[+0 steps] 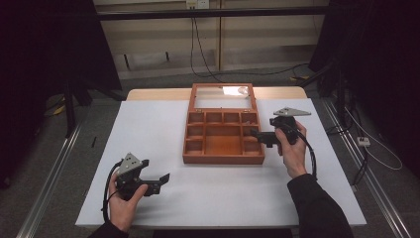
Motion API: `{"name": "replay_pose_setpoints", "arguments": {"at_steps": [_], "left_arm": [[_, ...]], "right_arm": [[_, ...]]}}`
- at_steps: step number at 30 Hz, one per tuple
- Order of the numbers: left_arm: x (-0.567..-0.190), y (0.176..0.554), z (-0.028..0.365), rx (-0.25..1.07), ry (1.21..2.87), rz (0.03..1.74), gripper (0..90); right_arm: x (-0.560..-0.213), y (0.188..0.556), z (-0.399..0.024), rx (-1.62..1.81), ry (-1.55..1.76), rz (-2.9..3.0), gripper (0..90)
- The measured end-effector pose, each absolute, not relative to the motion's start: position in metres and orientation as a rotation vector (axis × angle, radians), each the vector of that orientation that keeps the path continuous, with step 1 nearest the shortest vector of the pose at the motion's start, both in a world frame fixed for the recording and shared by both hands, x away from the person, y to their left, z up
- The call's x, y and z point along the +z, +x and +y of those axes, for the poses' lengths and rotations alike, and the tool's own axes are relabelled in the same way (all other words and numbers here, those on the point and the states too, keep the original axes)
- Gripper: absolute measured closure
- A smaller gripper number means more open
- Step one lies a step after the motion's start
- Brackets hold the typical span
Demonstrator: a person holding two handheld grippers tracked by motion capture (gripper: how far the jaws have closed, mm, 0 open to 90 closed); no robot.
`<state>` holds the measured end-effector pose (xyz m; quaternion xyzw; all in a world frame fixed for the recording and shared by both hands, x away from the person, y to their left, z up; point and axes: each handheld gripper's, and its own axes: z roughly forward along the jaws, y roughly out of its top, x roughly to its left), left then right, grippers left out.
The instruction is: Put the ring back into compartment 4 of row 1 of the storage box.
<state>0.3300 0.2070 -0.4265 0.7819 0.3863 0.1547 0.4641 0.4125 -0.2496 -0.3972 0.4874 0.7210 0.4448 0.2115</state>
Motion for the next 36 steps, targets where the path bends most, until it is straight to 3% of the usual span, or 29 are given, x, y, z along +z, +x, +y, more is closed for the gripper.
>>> {"name": "replay_pose_setpoints", "arguments": {"at_steps": [36], "left_arm": [[-0.425,0.328,0.206,0.388,1.917,0.947,6.6]], "right_arm": [[-0.413,0.329,-0.261,1.163,1.303,1.951,9.1]]}}
